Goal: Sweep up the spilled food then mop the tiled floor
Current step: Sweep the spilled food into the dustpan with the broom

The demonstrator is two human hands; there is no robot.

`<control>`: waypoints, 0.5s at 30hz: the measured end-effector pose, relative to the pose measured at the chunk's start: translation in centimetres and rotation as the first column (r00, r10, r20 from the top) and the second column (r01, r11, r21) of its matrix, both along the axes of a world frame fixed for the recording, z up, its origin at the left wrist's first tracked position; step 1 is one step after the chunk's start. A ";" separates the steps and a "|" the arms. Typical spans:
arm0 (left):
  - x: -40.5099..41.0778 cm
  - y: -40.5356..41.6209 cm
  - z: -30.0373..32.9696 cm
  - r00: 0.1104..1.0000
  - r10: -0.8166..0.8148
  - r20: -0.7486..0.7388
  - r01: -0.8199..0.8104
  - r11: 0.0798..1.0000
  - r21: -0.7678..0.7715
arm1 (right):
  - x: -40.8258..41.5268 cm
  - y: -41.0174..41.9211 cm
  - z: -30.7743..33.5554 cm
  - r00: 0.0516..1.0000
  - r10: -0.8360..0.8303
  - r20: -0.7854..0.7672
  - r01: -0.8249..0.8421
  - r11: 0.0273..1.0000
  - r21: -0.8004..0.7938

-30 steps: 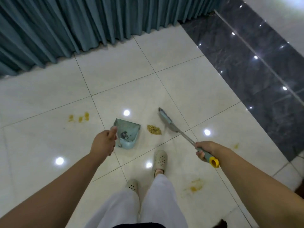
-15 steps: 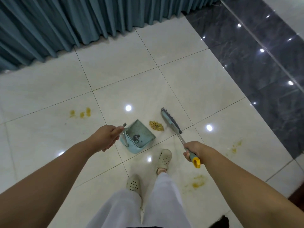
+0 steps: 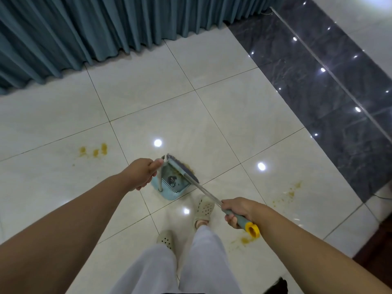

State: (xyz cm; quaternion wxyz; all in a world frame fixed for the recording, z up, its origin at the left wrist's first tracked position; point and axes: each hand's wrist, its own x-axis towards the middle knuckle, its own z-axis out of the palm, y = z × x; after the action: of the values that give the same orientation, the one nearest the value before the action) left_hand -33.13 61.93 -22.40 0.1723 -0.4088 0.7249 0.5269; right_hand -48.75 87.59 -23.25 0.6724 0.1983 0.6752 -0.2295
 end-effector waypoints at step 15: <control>3.5 0.5 1.3 0.995 0.065 0.072 -0.057 0.992 -0.111 | -2.5 -2.3 -0.2 0.918 0.258 -0.300 -0.263 0.964 0.024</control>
State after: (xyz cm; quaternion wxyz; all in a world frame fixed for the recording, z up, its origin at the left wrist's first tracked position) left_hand -29.62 62.42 -21.10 0.1608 -0.4590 0.7329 0.4757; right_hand -51.24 85.28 -23.43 0.5880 0.0639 0.7880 -0.1709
